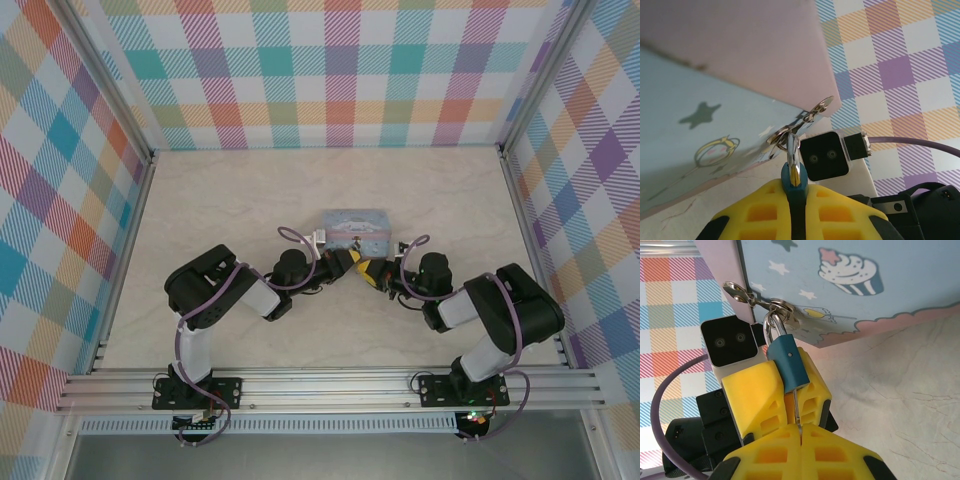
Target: Unlock the padlock with the key
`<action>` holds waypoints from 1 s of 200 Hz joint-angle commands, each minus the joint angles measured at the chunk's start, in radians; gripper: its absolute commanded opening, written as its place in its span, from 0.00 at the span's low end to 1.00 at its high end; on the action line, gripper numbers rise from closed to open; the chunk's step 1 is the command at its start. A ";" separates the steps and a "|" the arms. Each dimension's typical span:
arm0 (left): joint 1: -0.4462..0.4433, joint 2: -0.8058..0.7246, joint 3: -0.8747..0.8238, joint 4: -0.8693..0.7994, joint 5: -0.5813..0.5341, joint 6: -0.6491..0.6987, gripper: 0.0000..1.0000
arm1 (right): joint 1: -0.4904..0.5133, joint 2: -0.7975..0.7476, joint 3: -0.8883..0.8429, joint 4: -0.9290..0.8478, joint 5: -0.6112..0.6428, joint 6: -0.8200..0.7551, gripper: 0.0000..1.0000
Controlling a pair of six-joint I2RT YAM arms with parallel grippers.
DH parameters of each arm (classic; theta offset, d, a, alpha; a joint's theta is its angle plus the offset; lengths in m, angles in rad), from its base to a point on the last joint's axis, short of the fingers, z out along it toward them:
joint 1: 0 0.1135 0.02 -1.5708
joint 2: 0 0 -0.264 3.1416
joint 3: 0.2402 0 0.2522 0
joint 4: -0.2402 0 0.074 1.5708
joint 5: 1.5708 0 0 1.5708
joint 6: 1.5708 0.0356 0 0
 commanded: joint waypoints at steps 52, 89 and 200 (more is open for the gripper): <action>-0.019 -0.032 0.017 0.047 0.040 -0.013 0.00 | -0.038 0.091 0.040 0.185 -0.005 0.047 0.04; -0.022 -0.073 0.017 0.046 0.047 -0.016 0.00 | -0.060 0.073 0.052 0.186 0.007 0.054 0.04; -0.048 -0.018 0.029 0.048 0.029 -0.018 0.00 | -0.087 0.078 0.122 0.171 0.000 0.066 0.04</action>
